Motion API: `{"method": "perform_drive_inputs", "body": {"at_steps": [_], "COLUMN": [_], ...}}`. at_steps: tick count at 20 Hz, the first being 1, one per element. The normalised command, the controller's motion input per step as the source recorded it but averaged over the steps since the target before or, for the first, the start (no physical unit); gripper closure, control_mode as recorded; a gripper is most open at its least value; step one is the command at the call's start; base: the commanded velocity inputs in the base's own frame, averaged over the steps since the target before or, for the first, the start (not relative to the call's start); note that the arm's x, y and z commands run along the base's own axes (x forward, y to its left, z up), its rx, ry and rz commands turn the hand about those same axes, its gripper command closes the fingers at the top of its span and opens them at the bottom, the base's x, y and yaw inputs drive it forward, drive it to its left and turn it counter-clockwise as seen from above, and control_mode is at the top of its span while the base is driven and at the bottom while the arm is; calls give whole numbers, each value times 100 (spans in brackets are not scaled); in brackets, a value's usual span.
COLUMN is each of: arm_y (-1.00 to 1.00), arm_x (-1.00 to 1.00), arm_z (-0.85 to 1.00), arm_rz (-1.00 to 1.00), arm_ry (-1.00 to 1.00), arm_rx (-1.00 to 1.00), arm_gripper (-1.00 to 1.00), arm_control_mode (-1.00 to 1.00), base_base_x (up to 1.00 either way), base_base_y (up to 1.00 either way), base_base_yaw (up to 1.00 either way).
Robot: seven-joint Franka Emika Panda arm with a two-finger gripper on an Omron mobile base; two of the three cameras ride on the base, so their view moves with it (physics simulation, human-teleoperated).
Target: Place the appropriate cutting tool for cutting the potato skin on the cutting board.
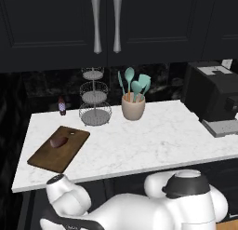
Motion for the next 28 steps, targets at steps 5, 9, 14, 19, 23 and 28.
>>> {"method": "perform_drive_inputs", "body": {"at_steps": [5,9,14,19,23,28], "arm_y": [1,0,0,0,0,0], "arm_x": [16,36,43,1,0,2], "arm_z": [0,0,0,-12,-16,-25], "arm_rz": [25,25,19,3,0,0], "arm_ry": [-3,6,8,-1,0,0], "arm_rx": [-1,0,0,0,5,9], "arm_gripper": [-100,-100,-100,-100,-100,-100], "arm_control_mode": [-100,-100,-100,-100,-100,-100], "base_base_x": [0,0,0,0,0,0], "base_base_y": [0,0,0,0,0,0], "base_base_yaw": [0,0,0,0,0,0]}}
